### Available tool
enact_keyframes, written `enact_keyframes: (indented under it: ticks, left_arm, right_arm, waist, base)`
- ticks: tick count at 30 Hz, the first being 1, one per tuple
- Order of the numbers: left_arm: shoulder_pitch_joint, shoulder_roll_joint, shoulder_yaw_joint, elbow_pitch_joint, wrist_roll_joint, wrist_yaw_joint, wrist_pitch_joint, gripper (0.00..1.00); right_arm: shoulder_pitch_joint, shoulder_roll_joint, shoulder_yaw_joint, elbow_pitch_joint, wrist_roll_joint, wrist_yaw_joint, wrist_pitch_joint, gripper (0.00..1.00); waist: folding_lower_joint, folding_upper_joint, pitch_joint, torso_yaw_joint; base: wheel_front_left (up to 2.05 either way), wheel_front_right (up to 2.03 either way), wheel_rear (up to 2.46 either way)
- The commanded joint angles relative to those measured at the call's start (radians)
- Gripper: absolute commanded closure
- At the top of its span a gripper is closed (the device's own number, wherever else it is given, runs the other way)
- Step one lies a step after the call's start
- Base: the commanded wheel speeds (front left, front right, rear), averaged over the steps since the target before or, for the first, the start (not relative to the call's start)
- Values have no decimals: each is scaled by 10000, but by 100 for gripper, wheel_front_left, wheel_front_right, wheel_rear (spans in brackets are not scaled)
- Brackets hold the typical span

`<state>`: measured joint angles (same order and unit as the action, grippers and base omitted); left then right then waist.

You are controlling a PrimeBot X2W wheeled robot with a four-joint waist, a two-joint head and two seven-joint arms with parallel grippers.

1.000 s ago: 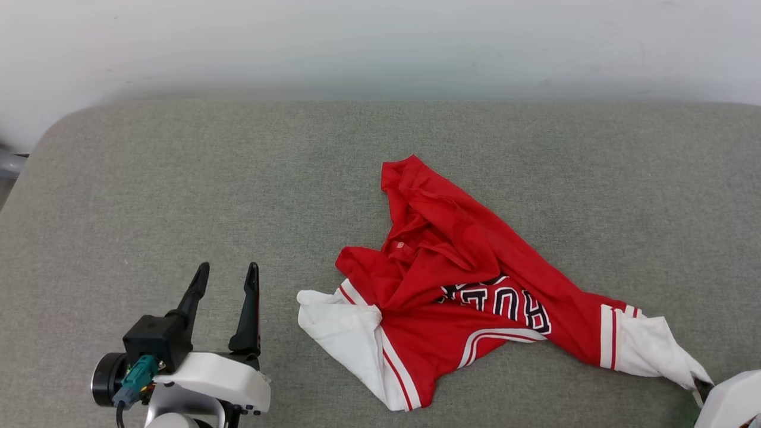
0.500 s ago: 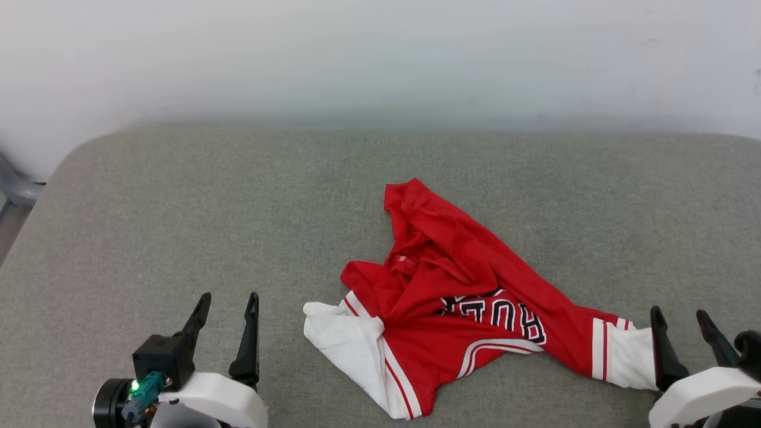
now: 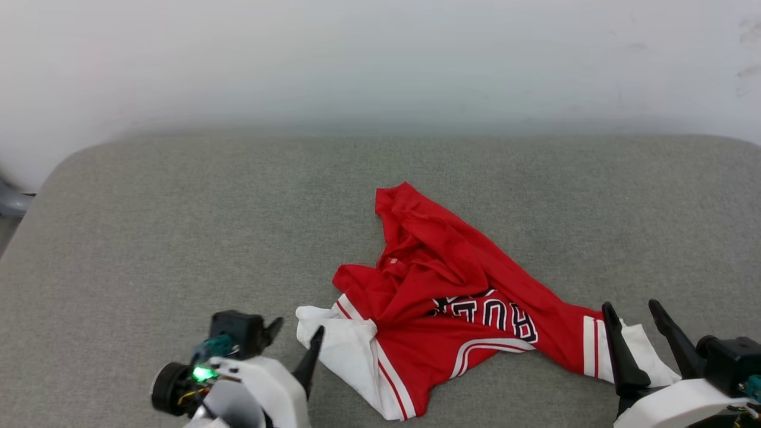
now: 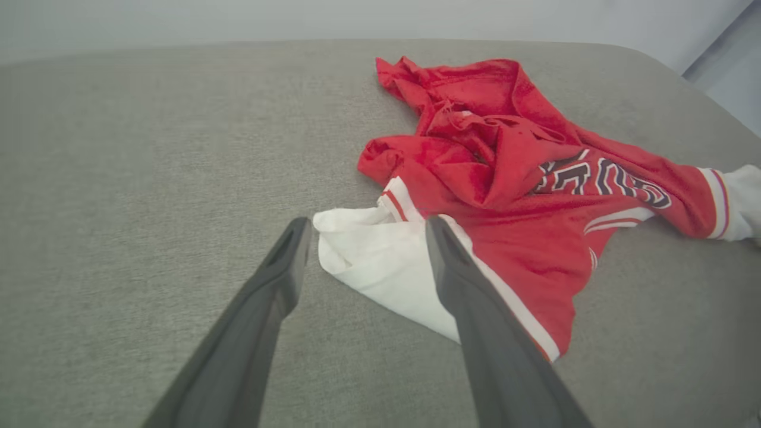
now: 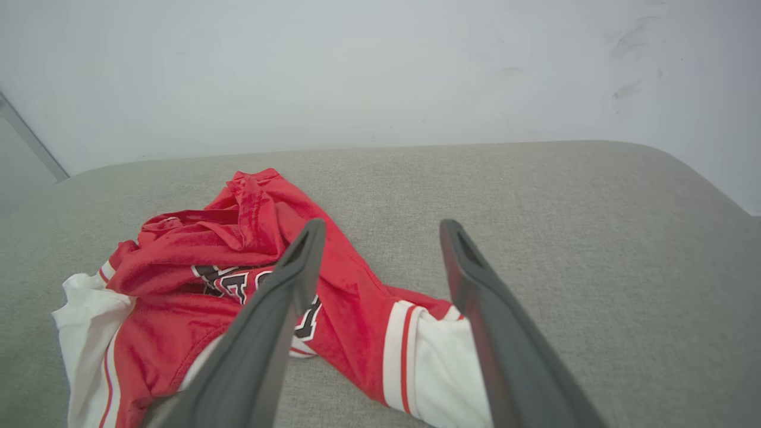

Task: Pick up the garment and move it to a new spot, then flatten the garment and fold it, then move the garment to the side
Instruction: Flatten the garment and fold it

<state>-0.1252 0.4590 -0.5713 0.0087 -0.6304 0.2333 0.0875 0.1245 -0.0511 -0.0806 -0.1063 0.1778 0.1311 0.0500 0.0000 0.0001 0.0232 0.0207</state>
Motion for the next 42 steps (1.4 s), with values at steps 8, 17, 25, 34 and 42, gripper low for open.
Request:
enact_keyframes:
  ticks: [8,17,25,34,42]
  left_arm:
    - [-1390,-86,-1179,631,-140,-979,2312,0]
    - [-2426,131,-2106,1714,-54,-1821,4269,0]
    - [-2188,263,-2946,2761,-361,-2370,5856,100]
    - [-2214,216,-1938,2041,-51,-1680,3443,100]
    - [-1465,356,-1264,696,-74,-852,2158,100]
  right_arm:
    - [-231,12,208,-535,120,-7,242,0]
    - [-673,13,205,-467,334,-7,133,0]
    - [-876,13,209,-205,524,-7,-4,0]
    - [-666,12,-310,309,765,-7,349,0]
    - [-289,6,-1696,1334,638,-7,2385,0]
  waist:
    - [0,-1,866,-356]
    - [0,-1,1837,-488]
    - [0,-1,2094,-501]
    - [0,-1,1367,-137]
    - [0,-1,791,5]
  base:
    - [0,0,0]
    - [0,0,0]
    - [0,0,0]
    - [0,0,0]
    - [0,0,0]
